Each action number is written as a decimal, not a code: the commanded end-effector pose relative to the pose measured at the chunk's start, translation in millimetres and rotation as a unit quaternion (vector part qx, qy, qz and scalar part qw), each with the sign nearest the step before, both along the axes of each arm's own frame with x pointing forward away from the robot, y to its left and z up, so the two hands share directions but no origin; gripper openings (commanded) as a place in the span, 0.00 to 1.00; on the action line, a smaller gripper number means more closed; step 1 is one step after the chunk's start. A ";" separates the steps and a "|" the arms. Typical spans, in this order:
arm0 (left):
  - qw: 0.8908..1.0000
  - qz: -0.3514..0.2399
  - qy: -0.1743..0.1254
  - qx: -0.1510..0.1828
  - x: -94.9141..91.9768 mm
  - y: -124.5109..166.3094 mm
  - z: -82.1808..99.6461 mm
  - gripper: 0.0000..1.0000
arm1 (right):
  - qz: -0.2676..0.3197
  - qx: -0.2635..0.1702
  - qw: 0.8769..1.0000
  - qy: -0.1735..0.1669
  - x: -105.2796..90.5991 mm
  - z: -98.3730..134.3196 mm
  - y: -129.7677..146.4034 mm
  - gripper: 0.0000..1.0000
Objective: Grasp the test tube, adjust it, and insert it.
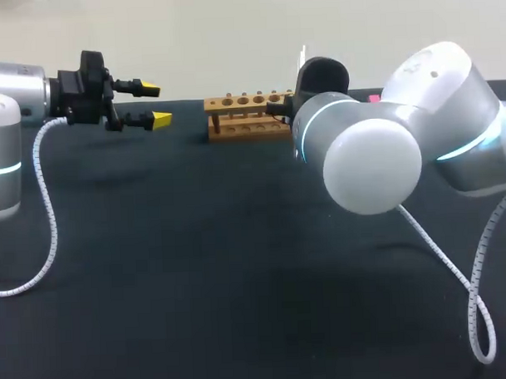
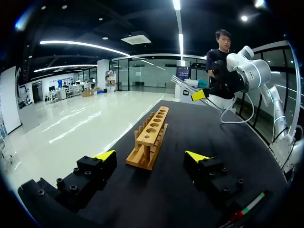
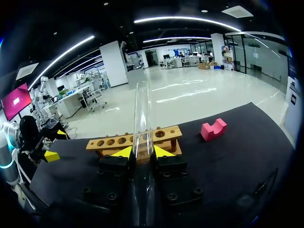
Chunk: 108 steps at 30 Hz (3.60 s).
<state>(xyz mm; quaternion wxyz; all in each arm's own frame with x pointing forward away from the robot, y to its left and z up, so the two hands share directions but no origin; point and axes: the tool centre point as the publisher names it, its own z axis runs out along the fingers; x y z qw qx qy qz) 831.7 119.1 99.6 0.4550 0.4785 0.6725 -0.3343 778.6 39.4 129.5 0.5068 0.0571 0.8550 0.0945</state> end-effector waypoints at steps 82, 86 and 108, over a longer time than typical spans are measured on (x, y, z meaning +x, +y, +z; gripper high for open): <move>1.000 0.000 -0.002 -0.001 -0.6 0.9 -1.1 1.00 | 0.110 -0.027 0.950 0.292 40.5 -93.7 16.1 0.00; 1.000 0.000 -0.002 -0.001 -0.6 0.9 -1.1 1.00 | 0.108 -0.025 0.950 0.291 39.7 -93.3 15.5 0.00; 1.000 0.000 -0.002 -0.001 -0.6 0.9 -1.1 1.00 | 0.032 -0.008 0.978 0.208 13.2 -59.0 14.9 0.00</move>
